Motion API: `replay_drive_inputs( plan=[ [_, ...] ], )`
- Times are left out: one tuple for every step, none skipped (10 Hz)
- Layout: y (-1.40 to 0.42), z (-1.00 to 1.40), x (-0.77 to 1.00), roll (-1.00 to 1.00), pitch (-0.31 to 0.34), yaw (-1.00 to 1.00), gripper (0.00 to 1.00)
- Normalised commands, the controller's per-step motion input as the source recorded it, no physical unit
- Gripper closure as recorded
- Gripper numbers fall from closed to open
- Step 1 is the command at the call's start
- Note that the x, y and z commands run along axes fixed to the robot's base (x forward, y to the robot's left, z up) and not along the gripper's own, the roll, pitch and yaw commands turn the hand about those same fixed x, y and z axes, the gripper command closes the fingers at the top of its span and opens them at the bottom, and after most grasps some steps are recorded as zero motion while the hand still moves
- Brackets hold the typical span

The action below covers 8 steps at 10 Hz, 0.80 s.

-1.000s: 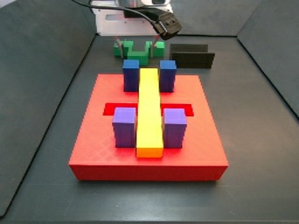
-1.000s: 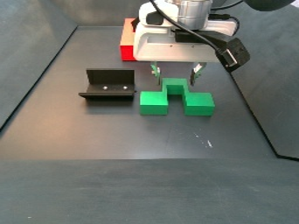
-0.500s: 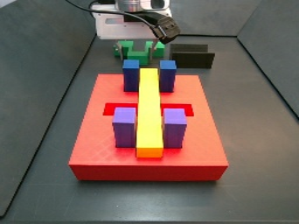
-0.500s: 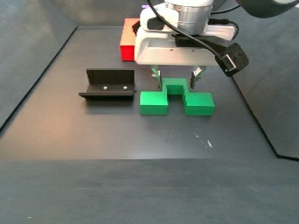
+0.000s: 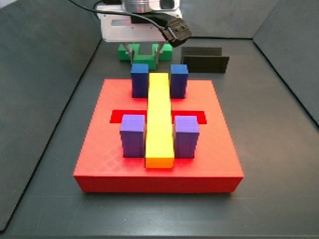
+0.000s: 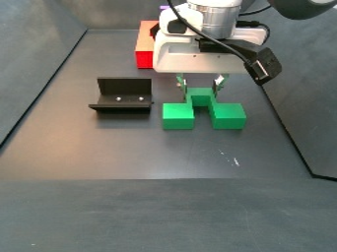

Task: Pick up the green object. Move up. Place the green object on the fixture. Regrasp the green object. Move to above the board. Insert the green object.
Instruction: Pick up the green object.

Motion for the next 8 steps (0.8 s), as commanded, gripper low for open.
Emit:
replay_drive_inputs(
  plan=[
    [0.0,0.0,0.0,0.0,0.0,0.0,1.0],
    [0.0,0.0,0.0,0.0,0.0,0.0,1.0],
    [0.0,0.0,0.0,0.0,0.0,0.0,1.0],
    [0.0,0.0,0.0,0.0,0.0,0.0,1.0],
    [0.0,0.0,0.0,0.0,0.0,0.0,1.0],
    [0.0,0.0,0.0,0.0,0.0,0.0,1.0],
    [0.0,0.0,0.0,0.0,0.0,0.0,1.0],
    [0.0,0.0,0.0,0.0,0.0,0.0,1.0]
  ],
)
